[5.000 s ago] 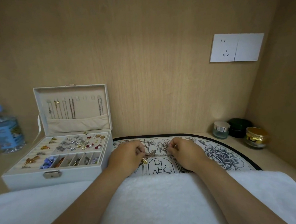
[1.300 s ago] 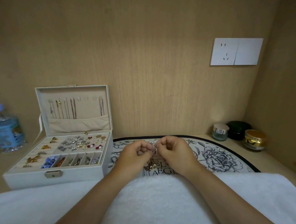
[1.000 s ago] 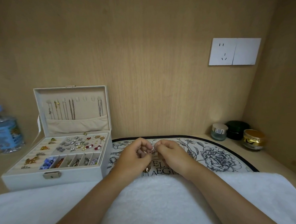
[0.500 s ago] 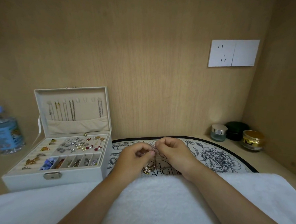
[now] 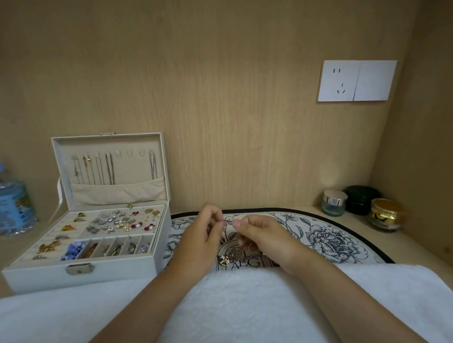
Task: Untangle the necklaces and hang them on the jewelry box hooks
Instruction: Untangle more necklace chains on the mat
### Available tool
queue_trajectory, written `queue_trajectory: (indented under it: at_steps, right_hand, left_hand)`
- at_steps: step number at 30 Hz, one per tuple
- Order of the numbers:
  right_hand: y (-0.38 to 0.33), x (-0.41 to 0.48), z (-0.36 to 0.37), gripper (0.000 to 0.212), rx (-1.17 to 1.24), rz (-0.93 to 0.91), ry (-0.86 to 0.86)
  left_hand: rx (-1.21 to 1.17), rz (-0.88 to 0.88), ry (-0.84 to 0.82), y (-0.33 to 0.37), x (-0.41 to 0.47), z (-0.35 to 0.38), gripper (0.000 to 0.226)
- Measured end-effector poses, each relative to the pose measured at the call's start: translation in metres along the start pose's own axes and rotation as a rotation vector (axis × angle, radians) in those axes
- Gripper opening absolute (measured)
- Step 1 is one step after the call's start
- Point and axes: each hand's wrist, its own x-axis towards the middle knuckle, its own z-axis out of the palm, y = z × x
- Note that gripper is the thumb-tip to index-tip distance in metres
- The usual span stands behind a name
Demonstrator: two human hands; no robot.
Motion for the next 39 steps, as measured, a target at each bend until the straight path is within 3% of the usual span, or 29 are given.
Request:
queue_trajectory:
  at_steps: [4, 8, 11, 15, 19, 31, 35, 39]
  right_hand:
    - [0.002, 0.000, -0.006, 0.020, 0.149, -0.015, 0.003]
    - [0.001, 0.000, -0.007, 0.012, 0.316, -0.012, 0.036]
    - [0.002, 0.001, -0.009, 0.009, 0.369, 0.003, 0.100]
    - [0.002, 0.004, -0.010, 0.014, 0.430, 0.048, 0.189]
    - [0.003, 0.005, -0.010, 0.016, 0.467, 0.115, 0.224]
    - [-0.001, 0.008, -0.004, 0.020, 0.833, 0.217, 0.177]
    - [-0.003, 0.006, -0.006, 0.022, 0.728, 0.189, 0.193]
    - [-0.006, 0.003, -0.007, 0.019, 0.581, 0.070, 0.109]
  left_hand:
    - [0.290, 0.118, -0.089, -0.007, 0.000, -0.004, 0.027]
    - [0.271, 0.038, -0.166, -0.005, -0.003, 0.000, 0.007]
    - [0.279, 0.023, -0.196, -0.007, -0.003, 0.002, 0.005]
    - [0.074, -0.077, -0.097, -0.002, 0.000, -0.001, 0.016]
    - [-0.136, -0.242, 0.027, 0.006, 0.002, -0.004, 0.011]
    - [-0.195, -0.225, -0.151, 0.005, 0.002, 0.001, 0.012]
    - [-0.169, -0.199, -0.183, 0.010, 0.001, -0.001, 0.009]
    - [-0.218, -0.354, -0.294, 0.012, 0.001, 0.000, 0.013]
